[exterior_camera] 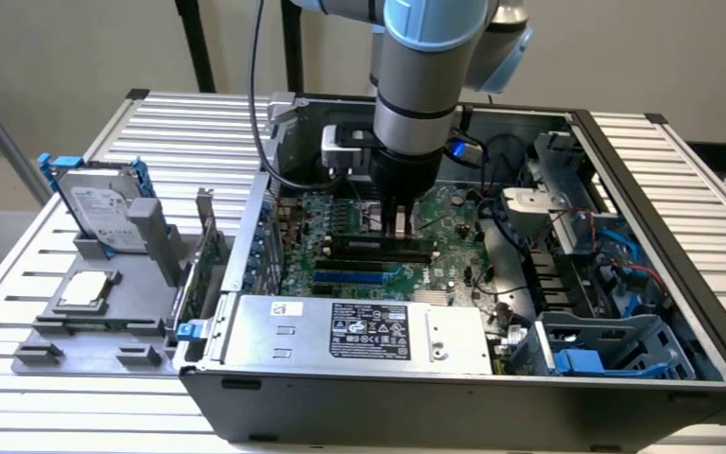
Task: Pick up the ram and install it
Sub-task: 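Insert the ram into the slot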
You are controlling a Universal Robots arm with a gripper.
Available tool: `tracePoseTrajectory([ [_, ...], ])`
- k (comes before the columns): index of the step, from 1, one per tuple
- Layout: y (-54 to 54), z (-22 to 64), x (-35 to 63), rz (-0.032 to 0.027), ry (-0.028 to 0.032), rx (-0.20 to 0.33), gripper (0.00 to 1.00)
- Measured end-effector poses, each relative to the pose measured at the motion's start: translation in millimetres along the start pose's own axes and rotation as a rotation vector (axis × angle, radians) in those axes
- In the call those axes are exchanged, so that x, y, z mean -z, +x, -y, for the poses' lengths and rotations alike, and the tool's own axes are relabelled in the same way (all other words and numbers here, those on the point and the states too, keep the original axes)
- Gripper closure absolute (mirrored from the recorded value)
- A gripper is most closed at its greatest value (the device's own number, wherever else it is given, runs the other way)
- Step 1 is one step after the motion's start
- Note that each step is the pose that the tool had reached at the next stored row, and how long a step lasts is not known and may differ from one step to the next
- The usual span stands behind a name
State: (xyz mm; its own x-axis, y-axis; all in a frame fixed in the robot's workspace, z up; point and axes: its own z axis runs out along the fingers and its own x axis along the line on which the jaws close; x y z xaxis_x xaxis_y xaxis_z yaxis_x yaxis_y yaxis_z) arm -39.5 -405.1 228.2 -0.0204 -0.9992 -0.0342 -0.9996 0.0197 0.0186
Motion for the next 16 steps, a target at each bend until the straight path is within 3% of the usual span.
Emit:
tracePoseTrajectory([
  [4, 0.1, -0.1, -0.8, -0.0029, -0.0001, 0.000, 0.86],
  [16, -0.4, -1.4, -2.5, -0.0028, 0.0001, 0.000, 0.86],
])
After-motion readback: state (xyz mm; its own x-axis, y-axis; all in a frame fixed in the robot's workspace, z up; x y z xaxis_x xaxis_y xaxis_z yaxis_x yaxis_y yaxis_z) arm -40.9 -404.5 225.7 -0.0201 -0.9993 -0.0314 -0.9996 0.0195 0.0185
